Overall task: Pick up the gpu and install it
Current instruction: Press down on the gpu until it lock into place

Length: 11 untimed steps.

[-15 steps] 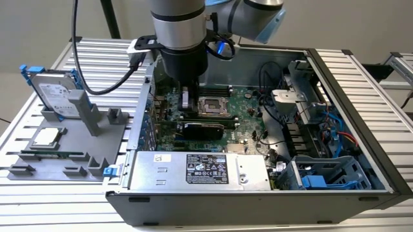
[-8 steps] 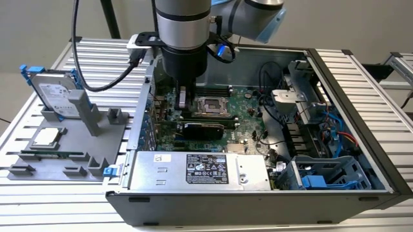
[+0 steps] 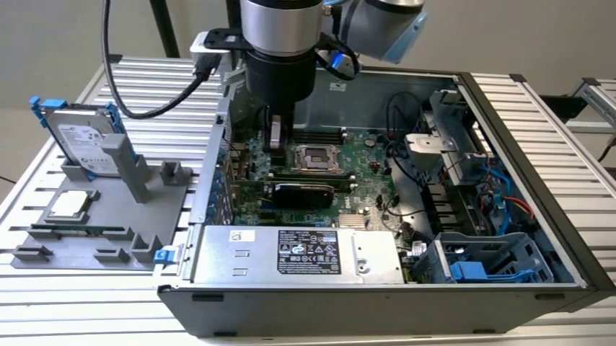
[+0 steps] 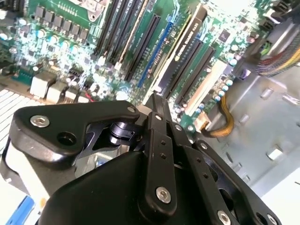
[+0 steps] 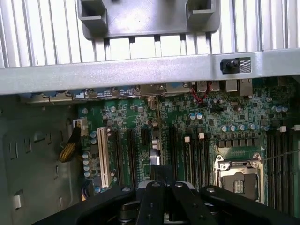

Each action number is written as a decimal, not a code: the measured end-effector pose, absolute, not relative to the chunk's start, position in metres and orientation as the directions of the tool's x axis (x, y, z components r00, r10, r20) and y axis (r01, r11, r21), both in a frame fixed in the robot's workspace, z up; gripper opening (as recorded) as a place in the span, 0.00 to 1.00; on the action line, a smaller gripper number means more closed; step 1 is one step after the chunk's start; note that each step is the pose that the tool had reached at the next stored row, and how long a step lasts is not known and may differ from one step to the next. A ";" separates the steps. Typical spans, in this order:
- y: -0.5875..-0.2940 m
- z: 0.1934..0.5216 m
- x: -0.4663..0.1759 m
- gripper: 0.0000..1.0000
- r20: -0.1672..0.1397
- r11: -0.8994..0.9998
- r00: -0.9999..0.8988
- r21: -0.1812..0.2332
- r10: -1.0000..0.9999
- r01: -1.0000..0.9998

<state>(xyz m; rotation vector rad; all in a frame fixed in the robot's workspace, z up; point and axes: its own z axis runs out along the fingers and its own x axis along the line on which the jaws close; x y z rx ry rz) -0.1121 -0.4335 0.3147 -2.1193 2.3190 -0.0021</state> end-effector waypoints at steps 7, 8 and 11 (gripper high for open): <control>-0.433 0.330 -0.110 0.00 -0.001 0.035 -0.035 0.001 -0.999 -0.999; -0.434 0.331 -0.110 0.00 -0.001 0.031 -0.031 0.002 -1.000 -1.000; -0.434 0.331 -0.110 0.00 -0.002 0.029 -0.029 0.002 -1.000 -1.000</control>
